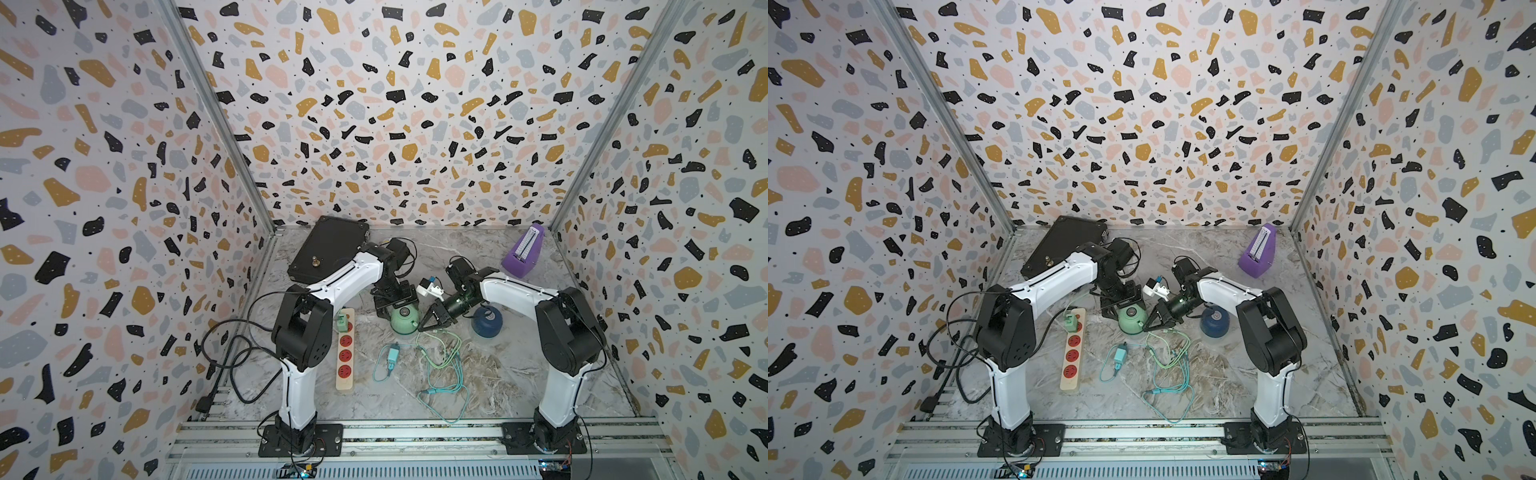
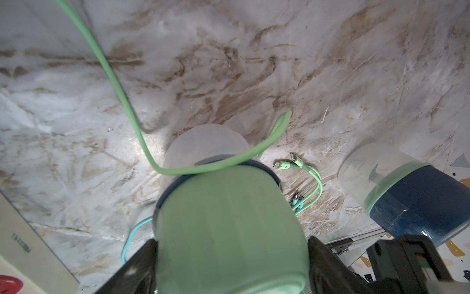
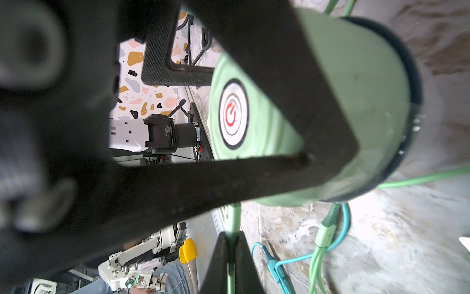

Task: Charge the cordless meat grinders
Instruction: Insert the charging cable into the cordless meat grinder.

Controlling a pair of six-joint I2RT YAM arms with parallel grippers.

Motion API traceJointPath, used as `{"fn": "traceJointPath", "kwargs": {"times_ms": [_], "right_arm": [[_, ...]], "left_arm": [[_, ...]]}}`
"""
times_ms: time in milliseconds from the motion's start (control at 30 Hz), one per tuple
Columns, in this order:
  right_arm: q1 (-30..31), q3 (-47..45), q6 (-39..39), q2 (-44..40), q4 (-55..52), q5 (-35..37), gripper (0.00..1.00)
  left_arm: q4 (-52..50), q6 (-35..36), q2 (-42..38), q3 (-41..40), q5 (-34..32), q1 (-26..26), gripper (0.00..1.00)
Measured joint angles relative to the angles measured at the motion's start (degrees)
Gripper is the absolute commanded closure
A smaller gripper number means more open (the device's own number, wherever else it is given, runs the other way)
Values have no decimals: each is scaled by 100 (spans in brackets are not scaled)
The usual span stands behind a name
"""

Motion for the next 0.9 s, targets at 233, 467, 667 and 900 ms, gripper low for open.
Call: {"fn": "traceJointPath", "kwargs": {"times_ms": [233,467,667,900], "right_arm": [[-2,107,39,57,-61,24,100],[-2,107,83,138,-66,-42,100],[-11,168,240,155,-98,-57,100],[-11,225,494,201,-111,-59,100]], "left_arm": [[52,-7,-44,-61,26,15,22],[52,-7,-44,-59,46,17,23],[55,0,-44,-59,44,17,25],[61,17,-48,-59,35,17,28]]}}
